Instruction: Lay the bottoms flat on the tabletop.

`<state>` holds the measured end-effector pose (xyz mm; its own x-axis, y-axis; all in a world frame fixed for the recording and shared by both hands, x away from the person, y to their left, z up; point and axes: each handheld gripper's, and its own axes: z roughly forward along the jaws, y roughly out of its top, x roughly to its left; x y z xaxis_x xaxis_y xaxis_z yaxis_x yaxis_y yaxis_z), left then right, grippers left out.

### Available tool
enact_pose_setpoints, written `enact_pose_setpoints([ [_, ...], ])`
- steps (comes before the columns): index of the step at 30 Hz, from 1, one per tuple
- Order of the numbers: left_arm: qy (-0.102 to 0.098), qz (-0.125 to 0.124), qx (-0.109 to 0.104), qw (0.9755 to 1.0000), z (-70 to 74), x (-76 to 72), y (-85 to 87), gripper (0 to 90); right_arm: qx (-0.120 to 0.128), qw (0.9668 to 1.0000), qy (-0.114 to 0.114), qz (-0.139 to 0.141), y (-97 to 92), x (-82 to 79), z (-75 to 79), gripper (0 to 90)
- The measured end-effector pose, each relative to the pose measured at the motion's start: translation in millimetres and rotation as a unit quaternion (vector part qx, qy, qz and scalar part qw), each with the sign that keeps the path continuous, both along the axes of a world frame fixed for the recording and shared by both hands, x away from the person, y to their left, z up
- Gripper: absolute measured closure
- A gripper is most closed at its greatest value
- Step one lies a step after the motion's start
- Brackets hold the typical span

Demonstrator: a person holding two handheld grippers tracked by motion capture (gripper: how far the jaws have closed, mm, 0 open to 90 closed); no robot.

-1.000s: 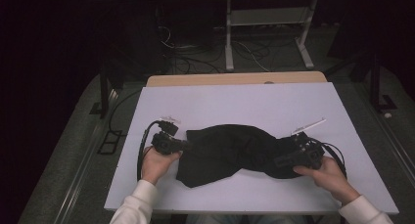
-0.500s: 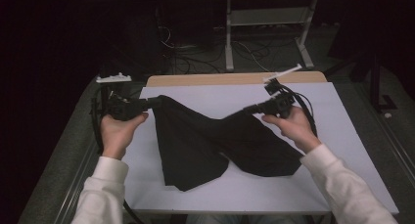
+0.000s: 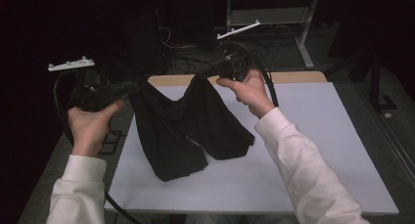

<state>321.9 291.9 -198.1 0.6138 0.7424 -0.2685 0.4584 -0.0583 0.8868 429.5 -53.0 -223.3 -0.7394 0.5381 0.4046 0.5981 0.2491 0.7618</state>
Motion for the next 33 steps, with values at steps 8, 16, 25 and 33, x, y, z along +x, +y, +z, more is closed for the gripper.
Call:
enact_pose_setpoints([
  [8,-0.009,-0.026,-0.013,0.9995,13.6,7.6,-35.9,87.5,-0.021,0.9962,0.079,-0.031,-32.4,5.6,-80.8,67.9],
  [16,-0.003,-0.104,-0.001,0.9945,22.3,45.4,-141.0,87.5,-0.022,0.9921,0.093,-0.081,-108.8,-13.1,-111.3,48.9],
  [25,0.065,-0.191,0.008,0.9794,-41.0,87.7,-282.0,87.4,-0.002,0.9807,0.117,-0.157,-215.9,-49.4,-151.4,37.6],
  [33,0.157,-0.244,0.042,0.9562,-146.9,96.9,-372.1,87.4,-0.008,0.9639,0.143,-0.224,-272.0,-79.0,-192.0,35.6],
])
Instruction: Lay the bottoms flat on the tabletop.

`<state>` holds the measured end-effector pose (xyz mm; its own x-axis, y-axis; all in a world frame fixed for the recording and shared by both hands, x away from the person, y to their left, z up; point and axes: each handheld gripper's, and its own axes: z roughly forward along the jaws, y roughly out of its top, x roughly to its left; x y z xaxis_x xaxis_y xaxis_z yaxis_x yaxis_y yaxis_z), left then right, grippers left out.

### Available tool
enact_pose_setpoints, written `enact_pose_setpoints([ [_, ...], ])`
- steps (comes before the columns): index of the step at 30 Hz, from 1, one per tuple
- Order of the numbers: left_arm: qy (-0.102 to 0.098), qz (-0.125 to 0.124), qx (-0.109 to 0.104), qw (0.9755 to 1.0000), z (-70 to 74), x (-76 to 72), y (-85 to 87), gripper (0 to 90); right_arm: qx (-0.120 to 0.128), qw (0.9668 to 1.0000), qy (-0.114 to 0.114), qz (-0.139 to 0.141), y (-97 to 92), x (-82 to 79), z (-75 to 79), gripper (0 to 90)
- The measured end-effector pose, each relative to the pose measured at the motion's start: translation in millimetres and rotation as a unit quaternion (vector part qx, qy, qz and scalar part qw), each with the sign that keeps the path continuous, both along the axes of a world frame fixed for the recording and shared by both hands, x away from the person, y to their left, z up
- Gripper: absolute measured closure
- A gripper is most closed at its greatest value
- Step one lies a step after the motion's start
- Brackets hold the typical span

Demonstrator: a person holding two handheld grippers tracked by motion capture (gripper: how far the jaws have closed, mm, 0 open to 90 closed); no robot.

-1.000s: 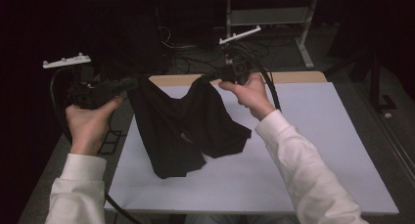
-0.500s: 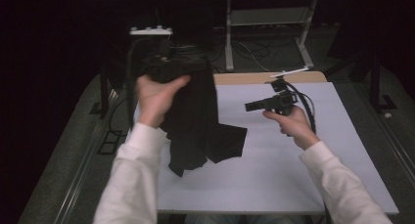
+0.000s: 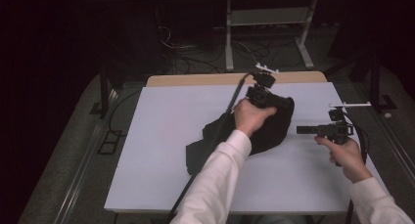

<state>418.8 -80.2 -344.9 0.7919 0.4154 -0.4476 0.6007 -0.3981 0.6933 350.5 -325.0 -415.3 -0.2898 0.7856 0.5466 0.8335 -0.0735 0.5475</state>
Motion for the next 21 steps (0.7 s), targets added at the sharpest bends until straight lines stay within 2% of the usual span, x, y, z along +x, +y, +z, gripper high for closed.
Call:
enact_pose_setpoints([
  [3,0.029,-0.016,0.019,0.9993,-34.5,-6.7,-18.4,87.3,-0.020,0.9994,0.022,-0.019,-11.2,-7.0,-15.6,35.6],
  [5,0.045,-0.024,0.022,0.9985,-51.4,-12.4,-25.4,87.0,-0.034,0.9983,0.035,-0.032,-17.0,-7.4,-19.7,35.5],
  [7,0.054,-0.035,0.030,0.9975,-62.2,-19.2,-29.0,84.8,-0.044,0.9973,0.040,-0.042,-20.5,-8.2,-21.1,35.6],
  [8,0.056,-0.040,0.037,0.9970,-65.0,-21.9,-28.7,78.2,-0.048,0.9971,0.041,-0.043,-21.0,-8.8,-21.8,35.5],
  [10,0.044,-0.042,0.044,0.9972,-63.2,-26.3,-21.7,66.7,-0.053,0.9966,0.043,-0.045,-21.3,-9.8,-22.4,35.3],
  [12,0.030,-0.032,0.039,0.9983,-52.9,-26.1,-5.1,56.3,-0.051,0.9967,0.039,-0.049,-22.6,-10.5,-20.9,35.3],
  [15,-0.003,-0.002,0.032,0.9995,-31.1,-19.6,32.5,43.4,-0.045,0.9968,0.029,-0.059,-25.3,-11.0,-15.9,34.2],
  [17,-0.022,0.022,0.033,0.9990,-20.8,-14.0,63.6,38.2,-0.033,0.9973,0.018,-0.063,-27.2,-11.4,-12.7,33.3],
  [19,-0.026,0.046,0.032,0.9981,-17.0,-9.2,98.0,36.3,-0.023,0.9976,0.011,-0.064,-27.7,-12.2,-9.3,30.7],
  [21,-0.027,0.067,0.046,0.9964,-20.1,-7.8,130.8,35.8,-0.012,0.9980,0.005,-0.062,-27.5,-12.5,-6.9,28.7],
])
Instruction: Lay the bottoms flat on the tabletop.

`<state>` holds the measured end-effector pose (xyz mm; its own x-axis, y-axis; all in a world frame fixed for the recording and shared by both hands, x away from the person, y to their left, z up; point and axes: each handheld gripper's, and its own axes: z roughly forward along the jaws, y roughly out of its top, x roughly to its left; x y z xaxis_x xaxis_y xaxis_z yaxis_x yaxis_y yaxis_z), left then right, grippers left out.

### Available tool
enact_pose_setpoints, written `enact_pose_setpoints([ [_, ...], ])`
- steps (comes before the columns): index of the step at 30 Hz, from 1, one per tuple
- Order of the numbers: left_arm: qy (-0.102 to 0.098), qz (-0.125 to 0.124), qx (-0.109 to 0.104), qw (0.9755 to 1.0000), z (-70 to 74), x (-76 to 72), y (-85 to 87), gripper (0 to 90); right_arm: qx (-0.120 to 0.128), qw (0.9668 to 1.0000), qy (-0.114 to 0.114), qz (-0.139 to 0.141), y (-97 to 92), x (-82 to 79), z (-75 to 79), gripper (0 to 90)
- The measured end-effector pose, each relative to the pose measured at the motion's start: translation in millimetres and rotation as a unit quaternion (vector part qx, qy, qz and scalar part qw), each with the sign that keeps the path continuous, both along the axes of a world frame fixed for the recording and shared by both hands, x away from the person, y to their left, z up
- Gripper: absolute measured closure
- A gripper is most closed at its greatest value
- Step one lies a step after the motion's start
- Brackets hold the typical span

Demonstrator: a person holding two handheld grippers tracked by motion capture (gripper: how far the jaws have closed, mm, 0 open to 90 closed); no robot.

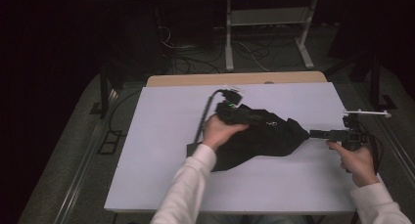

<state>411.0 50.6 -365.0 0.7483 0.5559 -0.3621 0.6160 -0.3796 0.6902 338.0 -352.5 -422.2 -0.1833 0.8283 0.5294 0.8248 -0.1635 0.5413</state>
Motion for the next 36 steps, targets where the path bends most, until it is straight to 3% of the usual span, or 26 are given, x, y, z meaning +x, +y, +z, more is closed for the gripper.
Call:
enact_pose_setpoints([
  [2,0.002,0.020,0.024,0.9995,-8.7,-1.9,29.2,35.1,0.006,1.0000,-0.003,0.000,0.5,1.1,0.9,26.4],
  [5,0.028,0.035,0.049,0.9978,-27.4,-9.5,60.8,35.0,0.016,0.9998,-0.008,-0.003,2.0,5.1,0.5,25.7],
  [7,0.041,0.027,0.079,0.9957,-39.4,-16.7,68.0,34.7,0.017,0.9998,-0.003,0.001,5.6,8.5,-0.5,25.2],
  [9,0.050,0.001,0.105,0.9933,-49.1,-24.6,65.5,34.7,0.014,0.9999,0.008,0.005,11.3,12.7,-3.8,24.4],
  [11,0.051,-0.028,0.138,0.9887,-55.8,-32.7,55.6,39.9,0.015,0.9996,0.022,0.012,17.6,17.6,-8.5,24.2],
  [13,0.050,-0.047,0.189,0.9795,-63.1,-38.3,43.6,54.8,0.010,0.9994,0.027,0.017,24.0,21.9,-10.2,24.1],
  [14,0.040,-0.049,0.188,0.9802,-62.5,-40.0,40.7,64.8,0.003,0.9995,0.025,0.017,26.8,23.6,-9.3,24.2],
  [15,0.054,-0.050,0.183,0.9804,-62.7,-38.6,38.6,75.6,-0.004,0.9995,0.022,0.022,29.8,25.9,-8.0,24.4],
  [17,0.060,-0.055,0.181,0.9801,-60.3,-38.4,34.8,83.2,-0.018,0.9991,0.025,0.028,35.8,33.0,-6.5,27.7],
  [19,0.050,-0.061,0.176,0.9812,-53.5,-41.4,33.2,84.2,-0.037,0.9976,0.040,0.042,42.6,44.1,-7.9,42.1],
  [22,0.037,-0.074,0.162,0.9833,-39.3,-49.6,36.4,84.5,-0.065,0.9942,0.066,0.055,53.4,62.8,-10.4,73.1],
  [23,0.035,-0.078,0.153,0.9846,-34.1,-52.9,38.9,84.6,-0.064,0.9942,0.059,0.064,57.1,68.7,-10.2,80.0],
  [24,0.033,-0.082,0.141,0.9861,-28.6,-56.4,41.3,84.6,-0.053,0.9947,0.048,0.074,60.8,74.4,-8.7,84.1],
  [27,0.032,-0.099,0.103,0.9892,-13.2,-67.7,46.0,84.6,-0.008,0.9954,0.019,0.094,74.3,92.9,2.6,85.3],
  [29,0.036,-0.117,0.073,0.9899,-5.5,-75.7,46.0,84.6,0.035,0.9928,0.000,0.115,85.5,104.4,15.0,85.5],
  [31,0.042,-0.143,0.049,0.9876,-0.6,-85.7,41.2,84.6,0.077,0.9886,-0.023,0.128,93.9,111.3,31.8,85.4],
  [34,0.047,-0.187,0.034,0.9806,0.7,-103.8,23.9,84.6,0.130,0.9797,-0.054,0.143,94.9,112.0,53.3,85.1],
  [35,0.048,-0.199,0.034,0.9782,-1.0,-109.6,15.9,84.5,0.132,0.9786,-0.063,0.145,91.8,110.5,56.4,84.9],
  [36,0.051,-0.210,0.033,0.9759,-4.4,-115.1,6.6,84.5,0.122,0.9802,-0.066,0.141,87.3,108.9,57.0,84.8],
])
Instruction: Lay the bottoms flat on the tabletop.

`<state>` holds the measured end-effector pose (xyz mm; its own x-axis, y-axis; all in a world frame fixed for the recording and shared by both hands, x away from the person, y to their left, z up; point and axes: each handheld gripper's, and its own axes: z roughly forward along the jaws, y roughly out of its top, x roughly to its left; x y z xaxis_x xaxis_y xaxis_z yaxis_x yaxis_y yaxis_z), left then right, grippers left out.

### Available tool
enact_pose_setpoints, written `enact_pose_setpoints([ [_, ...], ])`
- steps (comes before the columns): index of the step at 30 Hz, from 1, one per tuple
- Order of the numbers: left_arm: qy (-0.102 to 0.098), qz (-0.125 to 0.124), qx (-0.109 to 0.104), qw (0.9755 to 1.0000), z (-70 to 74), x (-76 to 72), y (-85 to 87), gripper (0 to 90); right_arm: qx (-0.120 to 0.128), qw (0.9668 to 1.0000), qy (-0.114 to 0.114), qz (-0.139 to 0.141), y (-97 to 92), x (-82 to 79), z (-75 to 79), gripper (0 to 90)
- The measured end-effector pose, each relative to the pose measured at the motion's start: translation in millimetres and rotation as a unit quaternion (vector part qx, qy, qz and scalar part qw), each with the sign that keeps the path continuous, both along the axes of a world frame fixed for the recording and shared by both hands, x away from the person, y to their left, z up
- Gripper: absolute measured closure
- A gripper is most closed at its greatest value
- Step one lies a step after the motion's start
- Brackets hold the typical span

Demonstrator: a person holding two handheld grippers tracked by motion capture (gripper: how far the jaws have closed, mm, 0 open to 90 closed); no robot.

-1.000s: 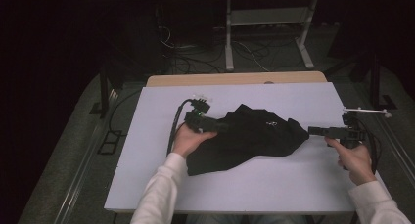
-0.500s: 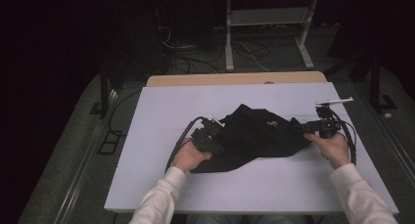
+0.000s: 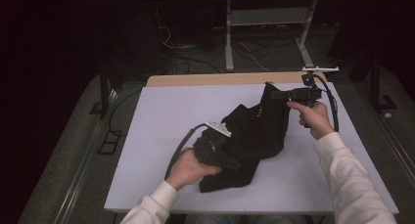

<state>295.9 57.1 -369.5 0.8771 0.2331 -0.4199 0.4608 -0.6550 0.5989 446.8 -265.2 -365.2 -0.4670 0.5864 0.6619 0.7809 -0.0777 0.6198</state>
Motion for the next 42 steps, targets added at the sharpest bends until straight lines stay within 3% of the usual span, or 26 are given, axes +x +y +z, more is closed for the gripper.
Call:
enact_pose_setpoints([
  [2,-0.003,-0.021,0.013,0.9997,-9.8,-9.8,-21.5,84.5,-0.035,0.9993,0.003,-0.015,-13.5,-3.7,-7.4,84.9],
  [5,-0.001,-0.048,0.037,0.9982,-28.7,-18.0,-55.5,84.4,-0.054,0.9970,0.023,-0.051,-43.0,-11.4,-33.1,84.6],
  [7,0.001,-0.060,0.048,0.9970,-39.5,-19.1,-75.0,84.4,-0.098,0.9914,0.041,-0.076,-61.4,-17.3,-49.4,78.6],
  [9,-0.002,-0.070,0.054,0.9961,-46.1,-18.9,-89.8,84.4,-0.147,0.9806,0.054,-0.118,-76.4,-24.3,-58.8,64.1],
  [10,-0.002,-0.072,0.057,0.9958,-48.0,-18.6,-95.3,84.4,-0.158,0.9766,0.054,-0.135,-83.3,-28.3,-60.3,62.6],
  [11,0.001,-0.074,0.055,0.9958,-49.5,-18.2,-99.2,84.3,-0.157,0.9747,0.051,-0.150,-89.1,-32.2,-60.0,60.0],
  [13,0.005,-0.076,0.054,0.9957,-51.5,-17.3,-104.0,84.2,-0.148,0.9742,0.044,-0.164,-94.4,-39.1,-54.1,57.7],
  [15,0.011,-0.075,0.048,0.9960,-53.2,-16.2,-105.6,84.2,-0.139,0.9771,0.035,-0.158,-91.2,-43.3,-47.5,56.1],
  [18,0.015,-0.073,0.045,0.9963,-54.9,-14.9,-106.3,83.9,-0.132,0.9817,0.039,-0.132,-74.0,-44.3,-45.1,52.9],
  [21,0.014,-0.069,0.040,0.9967,-54.4,-14.1,-105.6,83.4,-0.149,0.9808,0.040,-0.119,-53.2,-39.9,-49.5,51.2],
  [24,0.014,-0.064,0.035,0.9972,-52.4,-13.6,-103.8,82.8,-0.187,0.9729,0.047,-0.128,-39.5,-31.2,-57.8,49.2],
  [26,0.015,-0.063,0.032,0.9973,-51.4,-12.4,-101.9,82.7,-0.197,0.9690,0.053,-0.139,-35.6,-25.0,-63.6,48.8],
  [29,0.019,-0.061,0.027,0.9976,-51.1,-11.0,-100.8,82.8,-0.225,0.9595,0.060,-0.159,-31.8,-16.2,-70.3,48.2],
  [31,0.019,-0.061,0.024,0.9977,-51.2,-10.7,-100.9,82.7,-0.227,0.9583,0.065,-0.161,-28.4,-12.1,-74.0,49.3],
  [34,0.021,-0.057,0.019,0.9980,-52.0,-11.4,-101.8,82.7,-0.256,0.9526,0.061,-0.153,-17.0,-10.3,-79.9,63.8],
  [35,0.020,-0.059,0.019,0.9979,-52.4,-11.0,-101.6,82.5,-0.282,0.9459,0.044,-0.154,-11.6,-12.2,-79.8,75.0],
  [36,0.021,-0.059,0.018,0.9979,-52.9,-10.9,-101.4,82.3,-0.300,0.9416,0.038,-0.149,-7.2,-13.1,-79.7,84.7],
  [37,0.022,-0.058,0.020,0.9978,-53.1,-10.8,-101.2,81.7,-0.301,0.9417,0.040,-0.145,-5.3,-13.3,-79.4,88.3],
  [40,0.020,-0.049,0.015,0.9985,-50.4,-10.0,-98.0,72.6,-0.285,0.9462,0.051,-0.144,-9.8,-13.4,-77.4,89.4],
  [42,0.007,-0.032,0.007,0.9994,-44.1,-7.0,-92.0,64.0,-0.254,0.9539,0.049,-0.152,-19.6,-16.0,-72.6,89.5],
])
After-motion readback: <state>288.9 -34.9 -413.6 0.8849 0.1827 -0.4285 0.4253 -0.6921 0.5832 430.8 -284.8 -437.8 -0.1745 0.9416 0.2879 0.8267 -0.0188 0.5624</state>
